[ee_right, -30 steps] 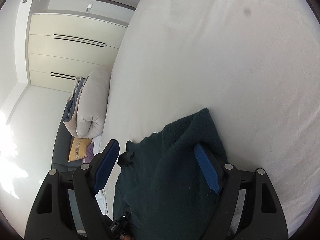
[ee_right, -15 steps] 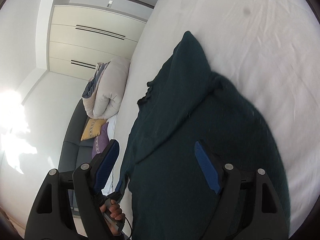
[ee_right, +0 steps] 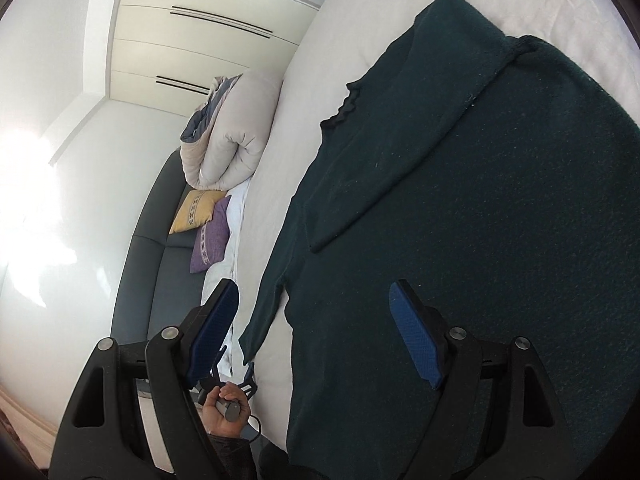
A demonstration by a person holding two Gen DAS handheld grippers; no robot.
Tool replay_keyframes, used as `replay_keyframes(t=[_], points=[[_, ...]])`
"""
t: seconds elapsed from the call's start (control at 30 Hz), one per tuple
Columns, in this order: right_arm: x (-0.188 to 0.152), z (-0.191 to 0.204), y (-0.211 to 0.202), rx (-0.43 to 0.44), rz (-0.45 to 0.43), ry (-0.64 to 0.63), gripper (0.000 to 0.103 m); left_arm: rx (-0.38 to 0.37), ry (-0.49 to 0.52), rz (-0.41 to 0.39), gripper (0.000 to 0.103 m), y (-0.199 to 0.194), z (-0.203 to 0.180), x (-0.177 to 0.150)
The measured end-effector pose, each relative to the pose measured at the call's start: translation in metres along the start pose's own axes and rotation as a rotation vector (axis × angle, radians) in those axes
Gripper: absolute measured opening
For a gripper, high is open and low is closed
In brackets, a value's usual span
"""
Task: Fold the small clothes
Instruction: 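Lift the other sleeve with the left gripper and fold it across the body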
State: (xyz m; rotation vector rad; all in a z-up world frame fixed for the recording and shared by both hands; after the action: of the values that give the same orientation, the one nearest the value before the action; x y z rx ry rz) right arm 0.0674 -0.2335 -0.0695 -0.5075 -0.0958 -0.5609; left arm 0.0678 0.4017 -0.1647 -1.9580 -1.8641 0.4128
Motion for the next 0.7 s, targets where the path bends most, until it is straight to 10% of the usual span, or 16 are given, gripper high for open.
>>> replay_keyframes(t=[0.2, 0.33, 0.53, 0.7], points=[[-0.007, 0.012, 0.009, -0.01, 0.018, -0.013, 0.078, 0.015, -0.052, -0.038, 0.065, 0.012, -0.002, 0.017], [-0.009, 0.011, 0.01, -0.009, 0.02, -0.01, 0.078, 0.05, -0.068, -0.037, 0.007, 0.018, 0.005, 0.023], [-0.004, 0.0, 0.001, 0.006, 0.0, 0.006, 0.078, 0.058, 0.196, -0.034, 0.008, 0.015, -0.071, -0.011], [0.006, -0.01, -0.006, 0.019, -0.016, 0.01, 0.078, 0.016, 0.581, 0.098, 0.008, 0.046, -0.181, -0.123]])
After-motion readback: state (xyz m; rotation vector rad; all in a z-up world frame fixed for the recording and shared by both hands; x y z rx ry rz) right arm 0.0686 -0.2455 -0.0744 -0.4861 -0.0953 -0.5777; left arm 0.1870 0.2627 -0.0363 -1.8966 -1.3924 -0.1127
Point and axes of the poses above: each gripper's, at about its wrist camera, not at the fingertips, and y roughly the way its jaws point, z to its left, x to its top, the point moved 4 cm from there along y, roughly the way its jaws point, and after that the axes turned 4 degrees about z, right-handed, at the moved point
